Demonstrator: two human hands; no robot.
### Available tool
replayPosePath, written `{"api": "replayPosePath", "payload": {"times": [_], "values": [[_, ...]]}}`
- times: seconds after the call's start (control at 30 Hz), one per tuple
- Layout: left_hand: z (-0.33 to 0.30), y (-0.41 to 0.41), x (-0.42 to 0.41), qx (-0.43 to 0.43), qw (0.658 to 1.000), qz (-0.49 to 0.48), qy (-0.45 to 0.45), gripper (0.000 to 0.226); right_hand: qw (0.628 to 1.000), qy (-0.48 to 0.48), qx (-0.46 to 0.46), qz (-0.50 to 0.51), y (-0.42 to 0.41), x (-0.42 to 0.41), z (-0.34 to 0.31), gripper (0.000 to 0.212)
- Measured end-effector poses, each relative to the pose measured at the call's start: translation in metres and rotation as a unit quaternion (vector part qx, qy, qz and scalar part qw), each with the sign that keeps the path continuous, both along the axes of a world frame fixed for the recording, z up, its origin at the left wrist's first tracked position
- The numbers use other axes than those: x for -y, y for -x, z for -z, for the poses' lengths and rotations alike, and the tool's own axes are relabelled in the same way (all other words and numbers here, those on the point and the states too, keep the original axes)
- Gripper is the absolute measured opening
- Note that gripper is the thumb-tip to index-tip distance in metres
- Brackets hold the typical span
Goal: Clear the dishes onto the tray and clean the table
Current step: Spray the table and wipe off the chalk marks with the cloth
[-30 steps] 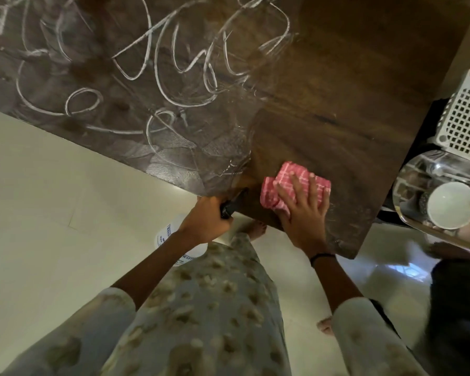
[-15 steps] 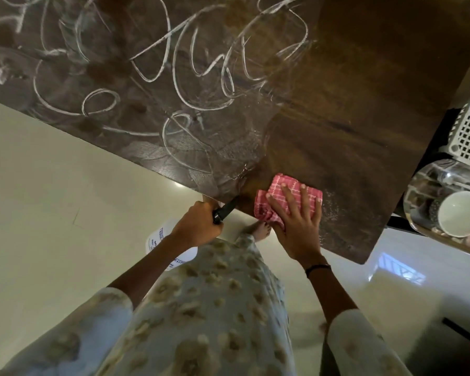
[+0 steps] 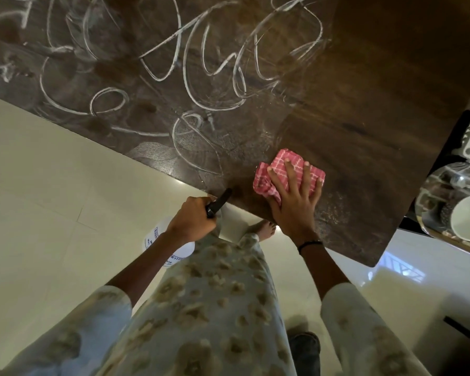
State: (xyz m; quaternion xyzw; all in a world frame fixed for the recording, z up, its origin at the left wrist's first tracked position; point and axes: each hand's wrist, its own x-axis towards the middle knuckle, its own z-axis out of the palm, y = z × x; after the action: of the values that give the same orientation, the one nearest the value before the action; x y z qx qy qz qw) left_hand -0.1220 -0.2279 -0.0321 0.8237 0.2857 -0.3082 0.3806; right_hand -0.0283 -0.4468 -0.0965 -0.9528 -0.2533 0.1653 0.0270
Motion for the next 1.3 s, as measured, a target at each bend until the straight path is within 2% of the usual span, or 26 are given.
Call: {"api": "replayPosePath", "payload": {"times": [0.03,0.1,0.17,0.23,0.27,0.3,0.37,0.5,0.53,0.6,0.7,0.77,0.9,1.0,1.13,1.3], "values": [[-0.003,-0.002,-0.003,0.010,1.000,-0.004,0.007,0.031,1.000,-0.001,0.001,0.002,-0.002,-0.016,0.001,0.058],[-0.008,-0.005,-0.010,0.022,0.999,-0.022,0.017,0.003,1.000,-0.020,-0.002,-0.012,0.001,-0.049,0.002,0.056],[-0.012,-0.010,-0.015,0.045,0.998,-0.033,0.022,0.018,0.997,-0.049,-0.006,-0.052,0.014,-0.075,0.002,0.054],[-0.017,-0.019,-0.019,0.058,0.997,-0.042,0.029,0.008,0.991,-0.069,-0.011,-0.110,0.029,-0.080,0.001,0.050],[-0.020,-0.024,-0.022,0.061,0.996,-0.047,0.035,0.022,0.988,-0.071,-0.013,-0.135,0.034,-0.074,0.001,0.050],[-0.023,-0.028,-0.025,0.078,0.995,-0.044,0.036,0.025,0.986,-0.067,-0.013,-0.155,0.036,-0.063,0.001,0.051],[-0.022,-0.035,-0.030,0.077,0.996,-0.030,0.041,0.006,0.984,-0.050,-0.003,-0.172,0.031,-0.036,0.002,0.055],[-0.017,-0.041,-0.038,0.084,0.996,-0.029,0.030,0.023,0.998,-0.025,-0.001,-0.065,-0.001,-0.021,0.001,0.056],[-0.018,-0.044,-0.040,0.084,0.996,-0.024,0.026,0.020,0.999,-0.021,0.005,-0.036,-0.010,-0.033,0.000,0.055],[-0.021,-0.049,-0.044,0.075,0.997,-0.025,0.020,0.001,1.000,-0.018,0.010,-0.002,-0.021,-0.068,0.000,0.055],[-0.020,-0.056,-0.051,0.069,0.997,-0.030,0.021,0.025,0.998,-0.049,-0.008,-0.026,-0.013,-0.116,0.002,0.051],[-0.020,-0.060,-0.055,0.058,0.998,-0.025,0.025,0.029,0.994,-0.068,-0.015,-0.082,0.004,-0.123,0.004,0.048],[-0.024,-0.076,-0.055,0.044,0.998,0.011,0.046,0.024,0.986,-0.048,-0.007,-0.158,0.014,-0.076,0.005,0.057],[-0.025,-0.094,-0.047,0.040,0.997,0.048,0.054,0.002,0.996,-0.015,0.009,-0.092,-0.008,-0.038,0.003,0.055],[-0.024,-0.125,-0.031,0.043,0.995,0.067,0.068,0.016,1.000,0.002,0.014,0.004,-0.050,-0.025,0.001,0.053],[-0.027,-0.159,-0.016,0.079,0.989,0.085,0.087,0.043,0.999,-0.011,0.037,-0.021,-0.063,-0.016,0.005,0.054]]}}
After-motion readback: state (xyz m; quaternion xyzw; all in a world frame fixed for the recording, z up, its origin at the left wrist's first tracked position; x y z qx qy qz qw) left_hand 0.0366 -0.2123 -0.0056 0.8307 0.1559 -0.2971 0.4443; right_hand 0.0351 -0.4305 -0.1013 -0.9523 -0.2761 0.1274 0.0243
